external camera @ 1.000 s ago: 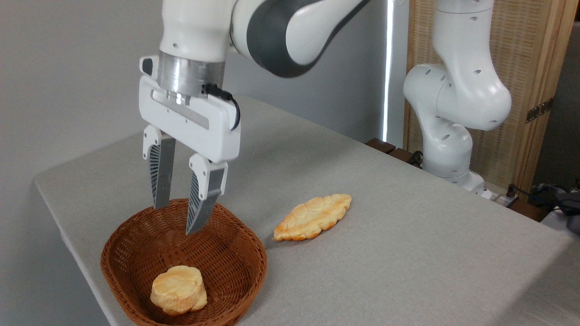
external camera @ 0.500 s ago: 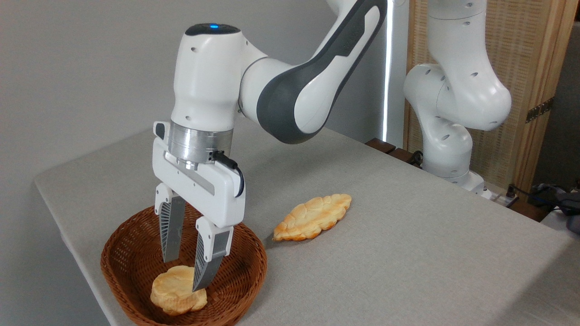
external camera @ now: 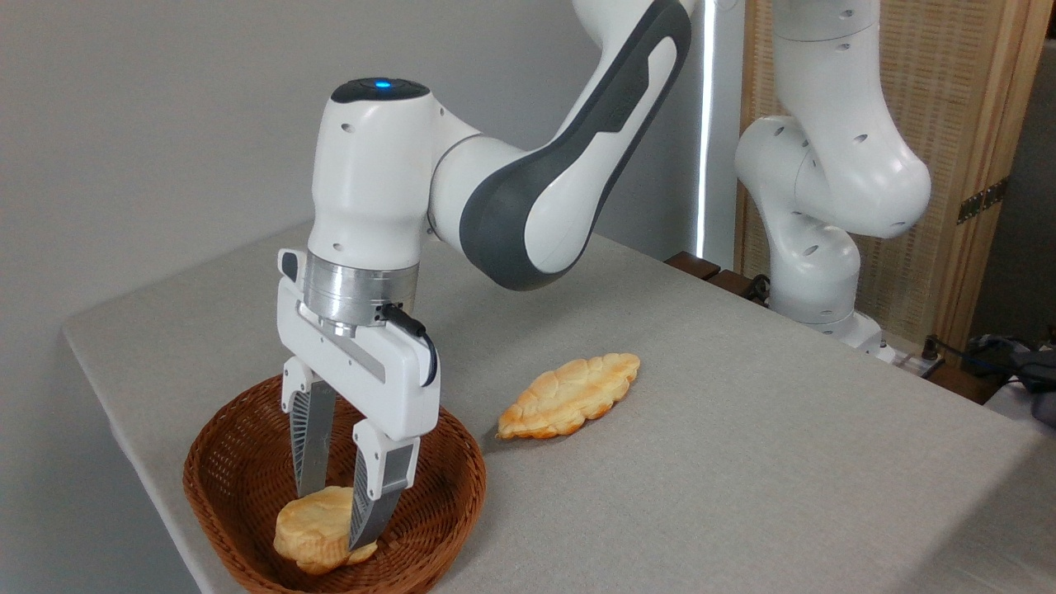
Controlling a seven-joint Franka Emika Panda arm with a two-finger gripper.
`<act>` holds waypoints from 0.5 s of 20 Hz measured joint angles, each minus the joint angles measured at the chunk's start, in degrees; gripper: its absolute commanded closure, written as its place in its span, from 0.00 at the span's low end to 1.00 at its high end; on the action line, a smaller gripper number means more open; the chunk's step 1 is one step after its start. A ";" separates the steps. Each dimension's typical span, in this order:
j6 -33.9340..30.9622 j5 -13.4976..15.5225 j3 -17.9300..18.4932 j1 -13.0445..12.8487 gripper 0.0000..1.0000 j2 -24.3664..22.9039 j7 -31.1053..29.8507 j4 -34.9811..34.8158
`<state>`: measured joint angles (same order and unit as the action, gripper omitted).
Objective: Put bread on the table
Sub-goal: 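Close the gripper on the round bread roll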
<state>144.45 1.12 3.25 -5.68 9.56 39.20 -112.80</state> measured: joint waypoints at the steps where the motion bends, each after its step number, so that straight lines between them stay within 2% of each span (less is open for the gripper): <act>1: 0.65 0.00 -0.06 -0.04 0.08 0.36 0.00 0.00; 2: 1.09 0.00 -0.12 -0.08 0.21 0.80 0.00 0.00; 3: 1.46 0.00 -0.18 -0.12 0.30 1.12 0.00 0.00; 4: 1.59 0.00 -0.22 -0.15 0.51 1.24 0.02 0.00; 5: 1.63 0.00 -0.27 -0.15 0.61 1.32 0.84 0.00; 7: 1.63 0.57 -0.44 -0.16 0.61 1.37 4.83 0.00; 10: 1.63 2.32 -0.54 -0.16 0.61 1.40 6.86 0.00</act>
<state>146.08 3.44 2.71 -5.84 10.96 46.06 -112.80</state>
